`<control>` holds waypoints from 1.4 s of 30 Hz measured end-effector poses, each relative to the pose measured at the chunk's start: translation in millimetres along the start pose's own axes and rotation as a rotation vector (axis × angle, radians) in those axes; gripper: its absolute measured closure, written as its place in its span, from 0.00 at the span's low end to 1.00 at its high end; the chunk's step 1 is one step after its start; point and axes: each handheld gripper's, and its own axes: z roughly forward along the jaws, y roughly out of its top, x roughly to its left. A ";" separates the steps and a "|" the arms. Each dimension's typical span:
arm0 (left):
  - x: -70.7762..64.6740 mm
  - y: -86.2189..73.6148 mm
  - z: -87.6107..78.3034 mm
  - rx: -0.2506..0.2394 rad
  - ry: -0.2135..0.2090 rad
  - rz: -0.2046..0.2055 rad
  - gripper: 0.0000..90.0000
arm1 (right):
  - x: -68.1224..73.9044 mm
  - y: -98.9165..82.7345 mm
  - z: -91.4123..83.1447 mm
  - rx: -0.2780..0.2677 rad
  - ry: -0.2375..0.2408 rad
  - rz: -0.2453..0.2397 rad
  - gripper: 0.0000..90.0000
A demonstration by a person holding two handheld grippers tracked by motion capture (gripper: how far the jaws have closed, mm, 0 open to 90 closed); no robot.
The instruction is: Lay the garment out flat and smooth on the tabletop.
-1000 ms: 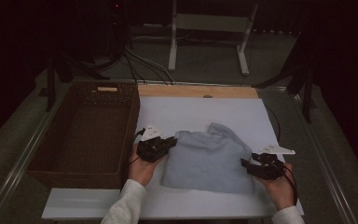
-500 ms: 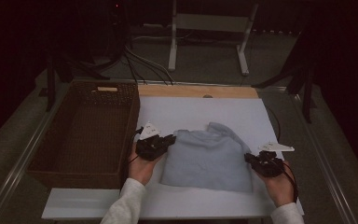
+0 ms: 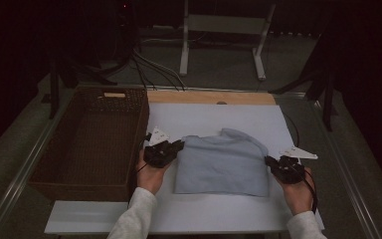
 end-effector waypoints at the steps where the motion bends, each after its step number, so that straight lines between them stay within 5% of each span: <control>1: 0.4 -0.4 1.3 0.003 0.002 0.000 0.95 | -0.6 -0.2 1.6 0.000 -0.005 -0.001 0.97; 11: -0.4 -4.3 12.6 0.024 0.018 0.006 0.91 | -0.7 -2.4 6.7 0.014 -0.024 -0.011 0.97; 24: -6.8 -10.1 6.9 -0.018 0.042 0.007 0.29 | 0.0 -3.1 6.2 0.011 -0.018 -0.009 0.97; 32: -13.1 -15.1 -4.5 -0.041 0.000 0.003 0.24 | 0.6 -3.3 5.7 0.009 -0.011 -0.008 0.97; 42: -18.8 -24.5 -6.5 -0.015 -0.032 0.005 0.32 | 1.8 -2.9 4.7 0.005 -0.003 -0.005 0.97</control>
